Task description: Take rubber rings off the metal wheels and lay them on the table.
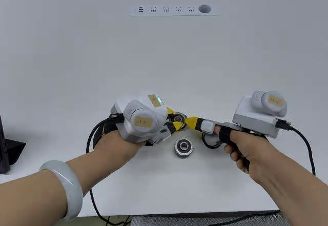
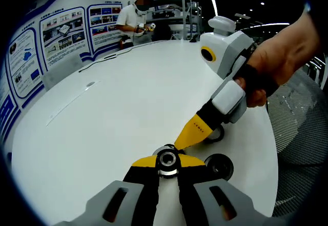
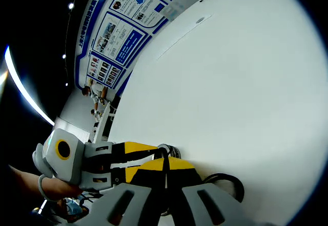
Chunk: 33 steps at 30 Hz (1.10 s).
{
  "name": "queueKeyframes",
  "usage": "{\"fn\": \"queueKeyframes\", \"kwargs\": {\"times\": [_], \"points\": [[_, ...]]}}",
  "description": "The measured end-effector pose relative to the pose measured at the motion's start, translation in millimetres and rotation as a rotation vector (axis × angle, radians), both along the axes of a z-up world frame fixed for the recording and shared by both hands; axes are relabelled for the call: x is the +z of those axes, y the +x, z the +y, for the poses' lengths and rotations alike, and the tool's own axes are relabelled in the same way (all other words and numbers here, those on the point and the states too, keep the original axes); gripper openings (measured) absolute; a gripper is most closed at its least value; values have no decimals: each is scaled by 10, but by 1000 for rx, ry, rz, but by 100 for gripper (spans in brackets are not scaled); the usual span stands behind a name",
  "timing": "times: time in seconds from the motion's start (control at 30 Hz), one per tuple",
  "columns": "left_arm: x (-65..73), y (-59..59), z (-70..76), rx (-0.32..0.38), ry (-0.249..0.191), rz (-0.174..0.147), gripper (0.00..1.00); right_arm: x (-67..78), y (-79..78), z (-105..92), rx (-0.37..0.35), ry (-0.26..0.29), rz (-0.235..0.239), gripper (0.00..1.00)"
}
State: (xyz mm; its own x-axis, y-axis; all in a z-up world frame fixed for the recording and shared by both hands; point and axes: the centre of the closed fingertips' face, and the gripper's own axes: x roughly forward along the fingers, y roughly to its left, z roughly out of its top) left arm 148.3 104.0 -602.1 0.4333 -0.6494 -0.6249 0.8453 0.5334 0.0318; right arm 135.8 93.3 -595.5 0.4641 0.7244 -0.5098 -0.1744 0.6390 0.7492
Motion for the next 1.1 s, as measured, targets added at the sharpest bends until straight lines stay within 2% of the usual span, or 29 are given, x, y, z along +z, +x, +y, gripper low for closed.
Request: {"fn": "queueKeyframes", "kwargs": {"times": [0.43,0.87,0.93,1.0,1.1], "points": [[1,0,1,-1,0,0,14,78,7,67,17,24,-10,1],[-5,0,3,-3,-1,-1,14,97,1,84,38,49,-25,1],[-5,-1,3,-3,-2,-1,14,160,5,102,38,83,-36,1],[-4,-2,4,-4,-2,-1,14,140,13,70,43,56,-44,1],[-3,-1,3,-5,-1,-1,14,110,37,35,24,56,-35,1]]}}
